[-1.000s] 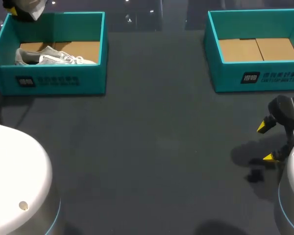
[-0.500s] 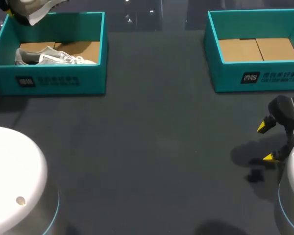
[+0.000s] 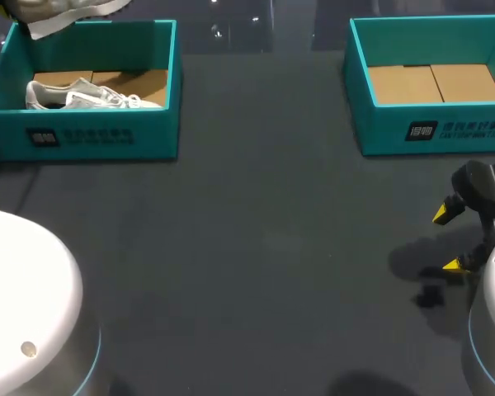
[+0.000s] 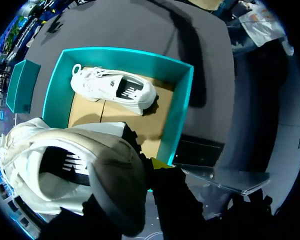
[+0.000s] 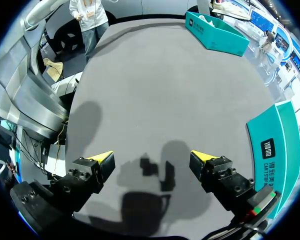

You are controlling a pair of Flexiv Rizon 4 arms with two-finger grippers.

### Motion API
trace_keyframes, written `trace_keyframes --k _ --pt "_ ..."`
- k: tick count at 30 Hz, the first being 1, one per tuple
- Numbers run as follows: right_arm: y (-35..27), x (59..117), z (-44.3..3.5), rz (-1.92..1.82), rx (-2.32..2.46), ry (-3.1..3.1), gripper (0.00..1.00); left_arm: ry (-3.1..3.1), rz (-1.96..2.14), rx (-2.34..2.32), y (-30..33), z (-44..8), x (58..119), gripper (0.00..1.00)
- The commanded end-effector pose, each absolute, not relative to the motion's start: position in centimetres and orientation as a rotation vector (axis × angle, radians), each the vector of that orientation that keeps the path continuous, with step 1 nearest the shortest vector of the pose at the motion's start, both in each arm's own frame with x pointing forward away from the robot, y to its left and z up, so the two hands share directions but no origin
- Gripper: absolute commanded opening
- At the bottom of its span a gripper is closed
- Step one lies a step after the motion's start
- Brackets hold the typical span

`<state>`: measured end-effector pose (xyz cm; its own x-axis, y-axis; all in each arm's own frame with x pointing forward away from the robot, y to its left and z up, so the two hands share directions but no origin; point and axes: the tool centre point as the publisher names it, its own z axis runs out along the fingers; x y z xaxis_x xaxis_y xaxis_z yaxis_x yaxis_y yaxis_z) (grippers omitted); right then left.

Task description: Take the shoe out of the shoebox, open the shoe tongue, remove and reinsert the insole, then place the shoe into the shoebox

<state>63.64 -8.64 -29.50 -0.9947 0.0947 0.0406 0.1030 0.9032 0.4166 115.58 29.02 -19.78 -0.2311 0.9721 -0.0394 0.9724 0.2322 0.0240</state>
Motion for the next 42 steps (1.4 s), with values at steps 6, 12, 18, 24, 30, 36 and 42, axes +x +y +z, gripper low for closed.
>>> trace_keyframes --k 6,12,18,24,30,36,42 --pt "-8.6 63.5 -29.5 -0.662 -0.161 -3.049 1.00 2.285 -0.081 2.166 29.6 -20.0 117.1 0.00" --pt "-8.6 63.5 -29.5 -0.662 -0.161 -3.049 1.00 2.229 0.018 2.284 29.7 -21.7 118.2 0.00" --pt "-8.6 63.5 -29.5 -0.662 -0.161 -3.049 1.00 2.241 0.106 2.326 29.8 -23.9 118.8 0.00" --pt "-8.6 63.5 -29.5 -0.662 -0.161 -3.049 1.00 2.192 0.106 2.386 30.0 -24.5 118.9 0.00" --pt "-8.6 63.5 -29.5 -0.662 -0.161 -3.049 1.00 2.192 0.106 2.386 30.0 -24.5 118.9 0.00" --pt "-8.6 63.5 -29.5 -0.662 -0.161 -3.049 1.00 2.208 0.121 2.390 29.8 -25.9 118.8 0.00" --pt "-8.6 63.5 -29.5 -0.662 -0.161 -3.049 1.00 2.228 0.128 2.404 29.8 -27.5 118.8 0.00"
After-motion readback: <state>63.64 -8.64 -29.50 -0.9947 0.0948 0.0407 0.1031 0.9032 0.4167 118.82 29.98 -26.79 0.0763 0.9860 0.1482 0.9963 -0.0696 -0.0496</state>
